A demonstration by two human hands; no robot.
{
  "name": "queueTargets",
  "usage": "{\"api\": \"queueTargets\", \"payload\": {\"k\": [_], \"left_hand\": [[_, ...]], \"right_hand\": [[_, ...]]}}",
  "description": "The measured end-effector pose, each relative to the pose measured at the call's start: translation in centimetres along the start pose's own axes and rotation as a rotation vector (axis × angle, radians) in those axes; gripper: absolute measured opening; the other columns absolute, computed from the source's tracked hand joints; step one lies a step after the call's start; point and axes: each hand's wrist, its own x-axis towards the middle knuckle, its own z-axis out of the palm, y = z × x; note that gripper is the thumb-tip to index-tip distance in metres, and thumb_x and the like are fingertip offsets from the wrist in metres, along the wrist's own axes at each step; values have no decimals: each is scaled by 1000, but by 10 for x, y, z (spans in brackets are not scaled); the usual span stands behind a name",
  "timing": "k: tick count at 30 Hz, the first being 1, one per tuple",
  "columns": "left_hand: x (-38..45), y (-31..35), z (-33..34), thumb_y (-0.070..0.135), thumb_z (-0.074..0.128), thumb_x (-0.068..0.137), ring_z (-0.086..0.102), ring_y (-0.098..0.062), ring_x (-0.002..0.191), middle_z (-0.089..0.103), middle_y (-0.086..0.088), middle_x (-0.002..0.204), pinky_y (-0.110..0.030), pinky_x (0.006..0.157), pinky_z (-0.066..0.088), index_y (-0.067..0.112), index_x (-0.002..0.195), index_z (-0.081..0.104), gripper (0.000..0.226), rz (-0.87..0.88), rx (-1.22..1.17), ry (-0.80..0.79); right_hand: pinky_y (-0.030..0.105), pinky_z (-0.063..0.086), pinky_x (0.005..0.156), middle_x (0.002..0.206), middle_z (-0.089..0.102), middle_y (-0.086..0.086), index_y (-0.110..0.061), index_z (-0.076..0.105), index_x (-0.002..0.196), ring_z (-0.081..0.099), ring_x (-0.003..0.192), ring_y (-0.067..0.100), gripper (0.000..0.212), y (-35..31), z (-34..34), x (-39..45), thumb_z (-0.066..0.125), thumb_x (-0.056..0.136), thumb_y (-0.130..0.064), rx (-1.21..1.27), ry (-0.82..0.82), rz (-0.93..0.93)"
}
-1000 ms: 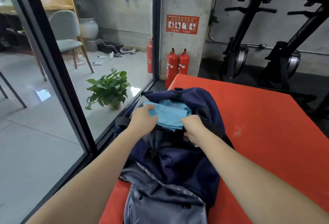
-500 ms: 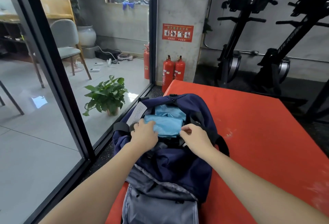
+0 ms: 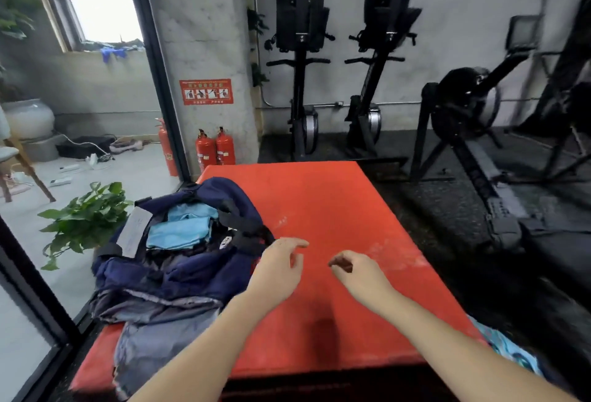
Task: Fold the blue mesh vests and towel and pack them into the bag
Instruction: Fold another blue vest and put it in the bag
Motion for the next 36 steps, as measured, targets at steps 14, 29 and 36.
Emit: {"api": "queueTargets", "payload": {"k": [14,29,36], "left_hand": [[-53,211,220,34,53,83,62,-20,96,66,8,104,-41,91,52,34,126,56,43,181,8,-581],[-114,188,406,27,53,84,63,-32,105,68,-12,108,-41,90,53,24,130,55,46,-25,147,-956],[-113,147,449,17,53,91,60,-36,109,62,-16,118,-41,89,52,13,130,53,39,-65,204,-1030]], "right_hand": [[15,43,69,76,67,-11,-18,70,85,59,71,3,13,228,-138,-170,62,91,-11,47,280,432],[38,53,82,103,70,11,-11,65,104,64,97,29,20,413,-91,-236,55,93,-24,-50,-50,772],[24,44,48,95,66,10,-15,58,116,62,66,17,24,454,-52,-200,58,92,-17,172,-1,928]]}}
